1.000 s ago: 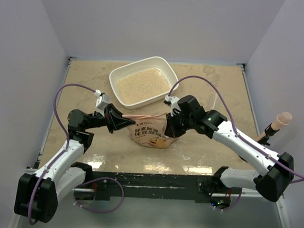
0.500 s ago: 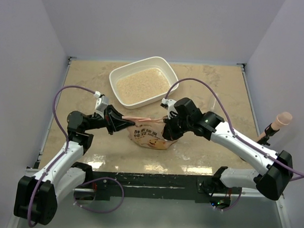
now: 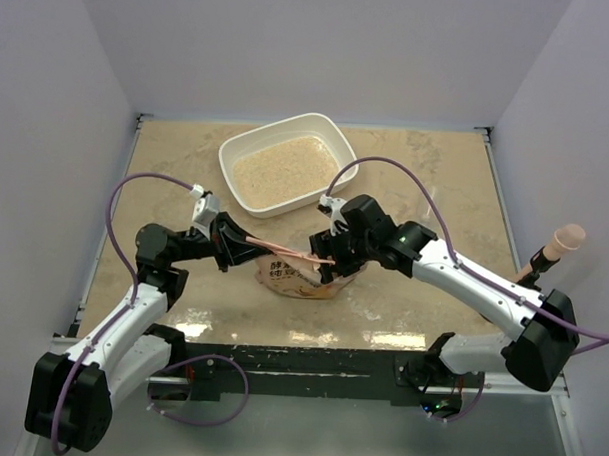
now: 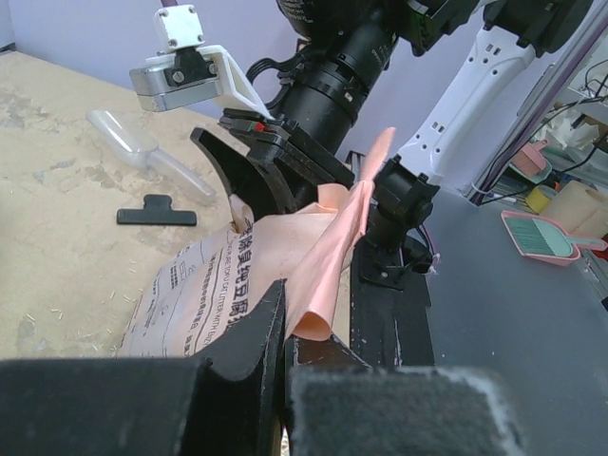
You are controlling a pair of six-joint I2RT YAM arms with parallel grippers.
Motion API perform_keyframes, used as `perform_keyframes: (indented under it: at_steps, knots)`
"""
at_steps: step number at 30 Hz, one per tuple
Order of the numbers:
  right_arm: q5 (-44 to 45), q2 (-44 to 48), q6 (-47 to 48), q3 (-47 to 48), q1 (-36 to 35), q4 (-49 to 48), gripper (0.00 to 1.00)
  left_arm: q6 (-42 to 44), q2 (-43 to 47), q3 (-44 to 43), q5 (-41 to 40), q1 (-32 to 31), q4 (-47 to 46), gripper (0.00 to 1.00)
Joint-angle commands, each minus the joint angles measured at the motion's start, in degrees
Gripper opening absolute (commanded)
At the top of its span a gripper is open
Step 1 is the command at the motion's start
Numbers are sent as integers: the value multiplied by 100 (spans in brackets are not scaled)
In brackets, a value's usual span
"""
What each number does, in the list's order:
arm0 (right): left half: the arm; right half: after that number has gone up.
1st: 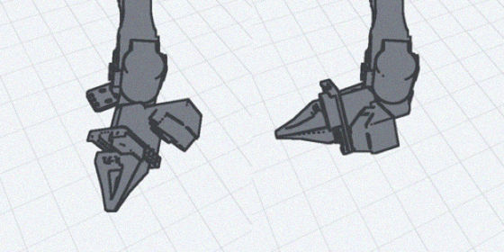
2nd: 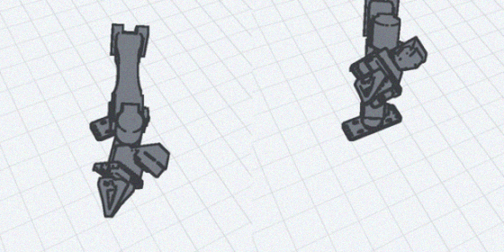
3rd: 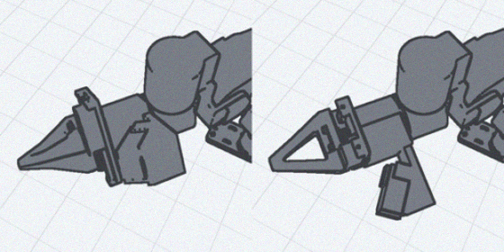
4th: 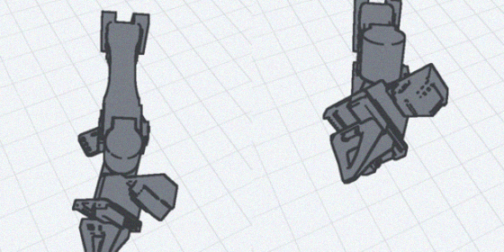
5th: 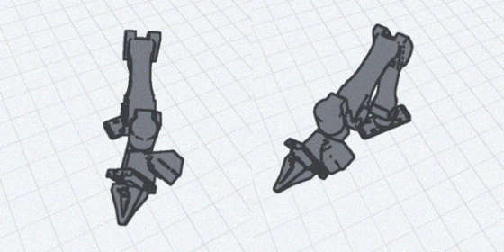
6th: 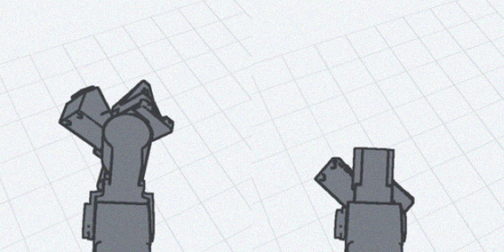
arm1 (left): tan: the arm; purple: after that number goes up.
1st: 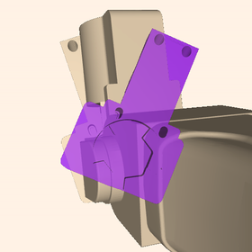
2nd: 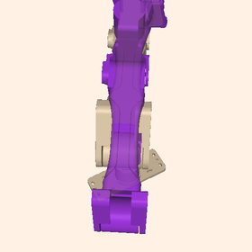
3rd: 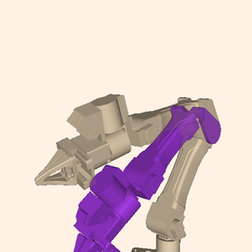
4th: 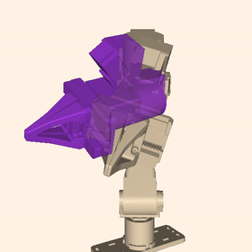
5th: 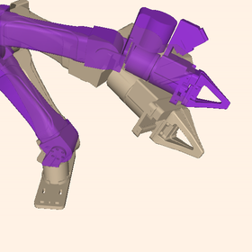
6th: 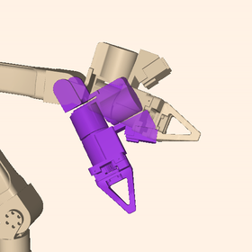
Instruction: Fill the litter box with clean litter
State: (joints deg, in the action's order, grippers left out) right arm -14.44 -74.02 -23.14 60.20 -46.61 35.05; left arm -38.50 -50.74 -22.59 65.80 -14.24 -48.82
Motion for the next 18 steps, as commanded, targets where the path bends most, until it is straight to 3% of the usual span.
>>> perform_keyframes:
  at_steps: [1, 9, 18]
  knots:
    - [283, 177, 46, 158, -41, 143, 75, -70, 126, -114, -155, -35, -682, 3]
    - [766, 590, -7, 894, -32, 845, 73, 9, 126, -123, -173, -44, -594, 3]
    - [2796, 1003, -199, 2039, -24, 1927, 77, 167, 91, -184, -199, -44, -340, 3]
